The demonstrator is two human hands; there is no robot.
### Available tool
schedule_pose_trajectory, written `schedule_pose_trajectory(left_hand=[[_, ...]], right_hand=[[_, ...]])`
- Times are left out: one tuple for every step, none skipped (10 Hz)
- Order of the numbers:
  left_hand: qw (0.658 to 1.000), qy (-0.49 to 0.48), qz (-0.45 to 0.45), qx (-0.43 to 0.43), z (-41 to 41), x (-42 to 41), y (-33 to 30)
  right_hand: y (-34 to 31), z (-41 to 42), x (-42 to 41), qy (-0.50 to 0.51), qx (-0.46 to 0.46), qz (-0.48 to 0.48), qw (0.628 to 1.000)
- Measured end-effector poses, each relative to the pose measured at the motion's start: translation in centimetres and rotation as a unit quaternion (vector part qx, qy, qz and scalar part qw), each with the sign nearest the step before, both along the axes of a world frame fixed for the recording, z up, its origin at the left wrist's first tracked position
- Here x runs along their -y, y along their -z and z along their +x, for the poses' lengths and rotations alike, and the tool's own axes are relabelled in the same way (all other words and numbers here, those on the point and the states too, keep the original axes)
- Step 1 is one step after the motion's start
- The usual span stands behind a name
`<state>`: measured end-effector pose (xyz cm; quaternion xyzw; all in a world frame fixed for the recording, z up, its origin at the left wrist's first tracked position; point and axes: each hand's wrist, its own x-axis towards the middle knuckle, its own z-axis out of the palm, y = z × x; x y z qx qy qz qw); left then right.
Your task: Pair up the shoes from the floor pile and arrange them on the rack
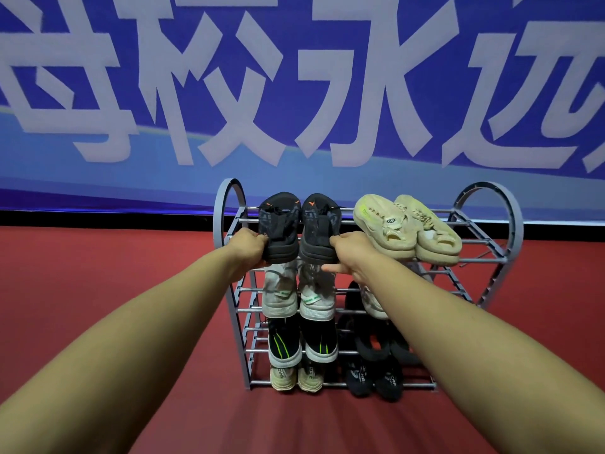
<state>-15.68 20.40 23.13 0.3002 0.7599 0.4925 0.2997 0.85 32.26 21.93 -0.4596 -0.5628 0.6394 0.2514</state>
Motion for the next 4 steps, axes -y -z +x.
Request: schedule_pose_trajectory(left_hand=[[0.997, 0.008, -0.059, -0.047, 0.7, 0.8, -1.0], [0.933, -0.028, -0.17, -0.317, 1.7, 2.3, -2.1], [0.906, -0.065, -0.086, -0.409, 3.0, 4.1, -2.6], [0.919, 0.023, 0.002, -0.393, 4.5, 6.0, -3.7]], right_hand=[[-0.2, 0.8, 0.4, -0.044, 0.069, 0.055, 0.995], [-1.7, 2.4, 1.6, -0.079, 0.159, 0.182, 0.967], [-3.1, 5.6, 2.6, -0.073, 0.231, 0.384, 0.891], [-5.3, 9.9, 3.5, -0.086, 0.208, 0.423, 0.878]])
